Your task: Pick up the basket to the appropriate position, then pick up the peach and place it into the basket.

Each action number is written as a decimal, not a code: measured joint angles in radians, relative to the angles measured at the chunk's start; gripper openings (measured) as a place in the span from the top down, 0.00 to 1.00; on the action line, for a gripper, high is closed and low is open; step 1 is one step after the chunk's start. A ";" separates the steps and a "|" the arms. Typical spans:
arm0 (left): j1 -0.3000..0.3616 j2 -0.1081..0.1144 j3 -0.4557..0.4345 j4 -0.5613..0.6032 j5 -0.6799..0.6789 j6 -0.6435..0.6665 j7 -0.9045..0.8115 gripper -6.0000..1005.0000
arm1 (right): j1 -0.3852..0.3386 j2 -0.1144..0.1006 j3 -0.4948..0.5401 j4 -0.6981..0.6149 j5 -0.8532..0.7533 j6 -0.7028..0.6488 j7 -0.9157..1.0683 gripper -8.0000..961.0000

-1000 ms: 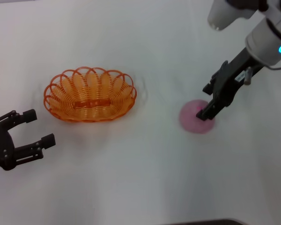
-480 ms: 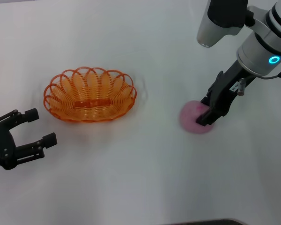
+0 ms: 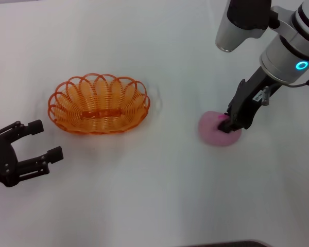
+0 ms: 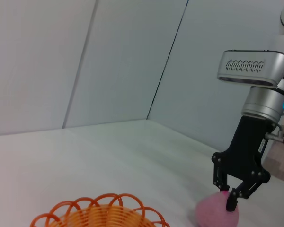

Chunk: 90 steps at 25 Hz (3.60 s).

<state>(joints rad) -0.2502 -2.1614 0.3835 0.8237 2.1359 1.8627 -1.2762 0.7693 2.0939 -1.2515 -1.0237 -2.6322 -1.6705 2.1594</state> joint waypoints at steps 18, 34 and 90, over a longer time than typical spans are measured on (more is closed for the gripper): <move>-0.009 0.001 0.000 0.000 0.002 -0.006 -0.011 0.12 | 0.006 -0.009 0.252 -0.129 0.275 -0.072 -0.110 0.94; -0.024 0.001 0.027 -0.040 0.004 -0.034 -0.009 0.12 | 0.147 0.007 -0.093 0.319 0.569 0.465 -0.177 0.93; -0.002 0.002 -0.014 -0.046 0.003 -0.041 0.004 0.12 | -0.453 -0.027 0.436 0.154 0.719 -0.002 -0.812 0.25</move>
<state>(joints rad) -0.2519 -2.1597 0.3697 0.7773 2.1392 1.8214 -1.2722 0.3158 2.0666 -0.8152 -0.8697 -1.9127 -1.6726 1.3477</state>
